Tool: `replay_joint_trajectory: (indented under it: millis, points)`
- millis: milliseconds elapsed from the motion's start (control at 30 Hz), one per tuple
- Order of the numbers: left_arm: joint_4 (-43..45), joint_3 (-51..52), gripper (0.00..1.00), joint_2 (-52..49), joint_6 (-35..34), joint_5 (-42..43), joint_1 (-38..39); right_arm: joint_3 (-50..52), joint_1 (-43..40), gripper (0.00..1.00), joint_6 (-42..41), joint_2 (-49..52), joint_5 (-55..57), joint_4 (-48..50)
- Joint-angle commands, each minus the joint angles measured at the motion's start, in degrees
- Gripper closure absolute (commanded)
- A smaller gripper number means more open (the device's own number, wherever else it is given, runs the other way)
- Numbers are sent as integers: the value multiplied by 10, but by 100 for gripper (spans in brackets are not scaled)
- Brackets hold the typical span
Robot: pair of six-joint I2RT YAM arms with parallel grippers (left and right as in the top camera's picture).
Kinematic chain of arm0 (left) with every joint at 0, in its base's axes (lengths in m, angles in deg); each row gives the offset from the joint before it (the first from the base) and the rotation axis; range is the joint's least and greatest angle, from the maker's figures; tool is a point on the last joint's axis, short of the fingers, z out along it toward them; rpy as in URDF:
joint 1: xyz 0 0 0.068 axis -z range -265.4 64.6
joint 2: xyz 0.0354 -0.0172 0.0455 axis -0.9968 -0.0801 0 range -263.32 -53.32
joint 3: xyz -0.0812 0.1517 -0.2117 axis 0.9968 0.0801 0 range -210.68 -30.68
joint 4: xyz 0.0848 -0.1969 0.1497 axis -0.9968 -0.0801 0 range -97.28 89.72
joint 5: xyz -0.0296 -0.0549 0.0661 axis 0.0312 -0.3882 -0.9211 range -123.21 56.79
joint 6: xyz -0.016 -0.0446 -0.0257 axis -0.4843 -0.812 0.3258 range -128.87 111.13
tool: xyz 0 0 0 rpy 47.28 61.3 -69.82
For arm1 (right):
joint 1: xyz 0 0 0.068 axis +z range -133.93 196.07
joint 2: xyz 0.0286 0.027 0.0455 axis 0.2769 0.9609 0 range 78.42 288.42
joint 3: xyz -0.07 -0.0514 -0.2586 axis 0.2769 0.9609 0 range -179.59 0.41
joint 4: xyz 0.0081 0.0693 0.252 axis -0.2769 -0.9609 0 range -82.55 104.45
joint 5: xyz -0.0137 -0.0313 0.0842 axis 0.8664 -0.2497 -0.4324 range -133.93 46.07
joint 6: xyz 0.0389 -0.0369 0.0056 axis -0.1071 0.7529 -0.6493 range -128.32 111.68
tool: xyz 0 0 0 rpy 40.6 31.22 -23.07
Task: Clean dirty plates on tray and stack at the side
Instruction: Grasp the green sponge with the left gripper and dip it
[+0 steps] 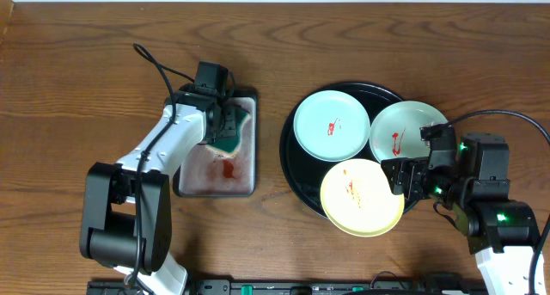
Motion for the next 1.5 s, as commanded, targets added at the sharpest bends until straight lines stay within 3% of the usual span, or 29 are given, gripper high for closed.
replay_joint_trajectory:
  millis: [0,700,900,1167,1200,1233,1300,1467]
  points:
    - [1,7,60,5,-9,5,7,-10,6,24,5,1,-2,1]
    - [16,7,60,-63,24,-14,29,-10,6,23,5,1,-2,3]
    - [0,10,92,-63,21,-9,30,-10,6,23,5,1,-2,6]
    - [-2,46,92,-61,20,-10,30,-10,6,23,5,1,-2,7]
    - [-2,42,75,-56,26,-11,29,-10,6,22,5,1,-2,8]
    - [-5,37,65,-52,28,-12,29,-10,6,22,5,1,-2,8]
    - [-8,21,53,-34,37,-12,29,-10,6,21,5,1,-2,8]
    - [-1,13,40,-2,37,-12,29,-10,6,21,5,1,-2,8]
